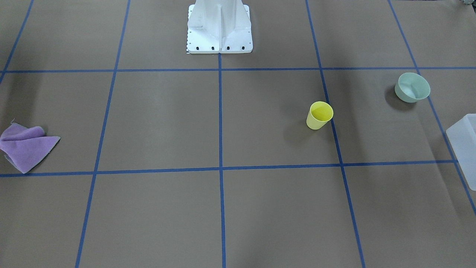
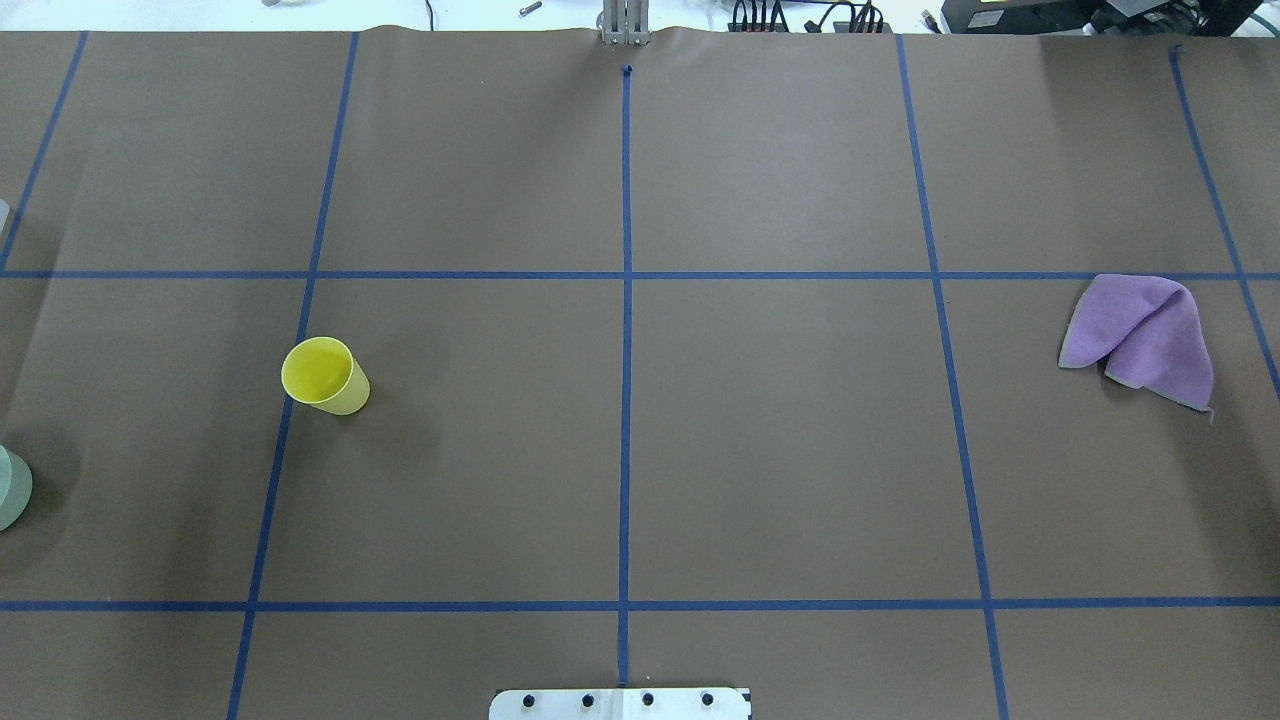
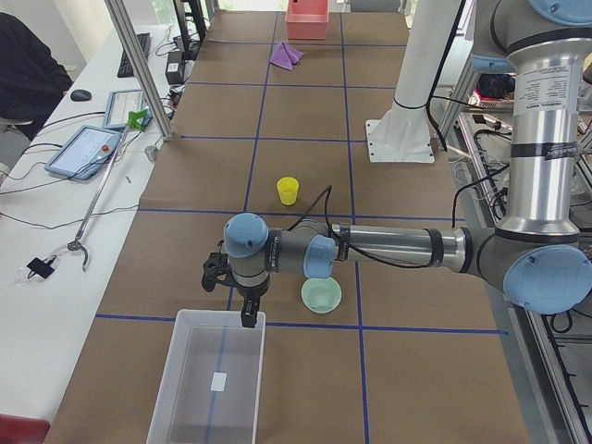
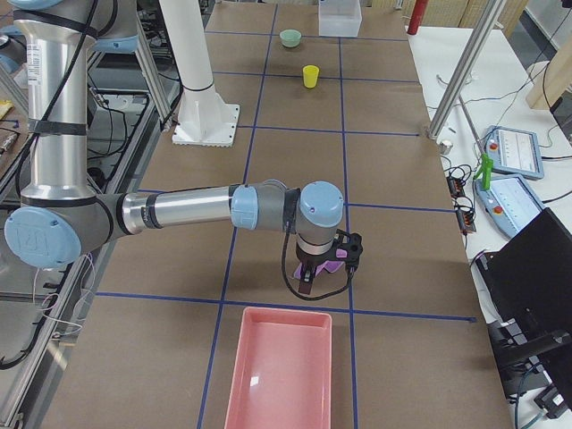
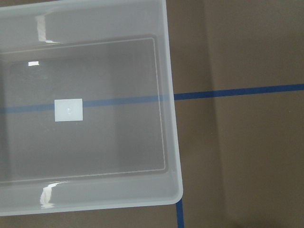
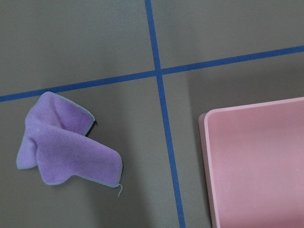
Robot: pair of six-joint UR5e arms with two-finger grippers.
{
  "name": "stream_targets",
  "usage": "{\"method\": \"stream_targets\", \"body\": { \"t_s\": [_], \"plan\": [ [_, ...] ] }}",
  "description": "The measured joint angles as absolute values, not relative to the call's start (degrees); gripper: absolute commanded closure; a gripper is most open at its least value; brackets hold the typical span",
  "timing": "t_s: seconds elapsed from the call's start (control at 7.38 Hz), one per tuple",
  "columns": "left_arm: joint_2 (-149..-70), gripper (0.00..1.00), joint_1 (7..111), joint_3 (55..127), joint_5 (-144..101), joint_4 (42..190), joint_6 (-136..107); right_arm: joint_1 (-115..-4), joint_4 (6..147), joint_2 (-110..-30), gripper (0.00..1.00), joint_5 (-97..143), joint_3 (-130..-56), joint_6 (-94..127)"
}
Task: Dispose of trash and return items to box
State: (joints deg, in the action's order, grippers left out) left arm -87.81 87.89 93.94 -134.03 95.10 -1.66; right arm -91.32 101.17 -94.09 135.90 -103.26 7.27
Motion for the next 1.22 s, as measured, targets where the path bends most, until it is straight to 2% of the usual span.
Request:
{"method": "stream_targets", "body": {
  "t_s": [0.27, 0.68, 0.95, 1.22],
  "plan": [
    [-86.62, 0.01, 87.93, 95.29, -135.24, 95.10, -2.62, -91.32, 101.16, -94.04, 0.00, 135.90, -103.28, 7.28],
    [-75.60, 0.01, 87.41, 101.51, -136.56, 106.15, -14.94, -91.32, 101.16, -93.96, 0.00, 135.94, -103.66, 7.21],
    [-69.22, 0.01, 85.11, 101.60, -136.86, 117.02, -24.01, -91.32, 101.16, -93.86, 0.00, 135.97, -103.85, 7.21],
    [-67.61, 0.01, 81.42, 98.57, -138.24, 124.33, -29.13, -91.32, 101.20, -93.72, 0.00, 137.29, -104.16, 7.21]
  ]
}}
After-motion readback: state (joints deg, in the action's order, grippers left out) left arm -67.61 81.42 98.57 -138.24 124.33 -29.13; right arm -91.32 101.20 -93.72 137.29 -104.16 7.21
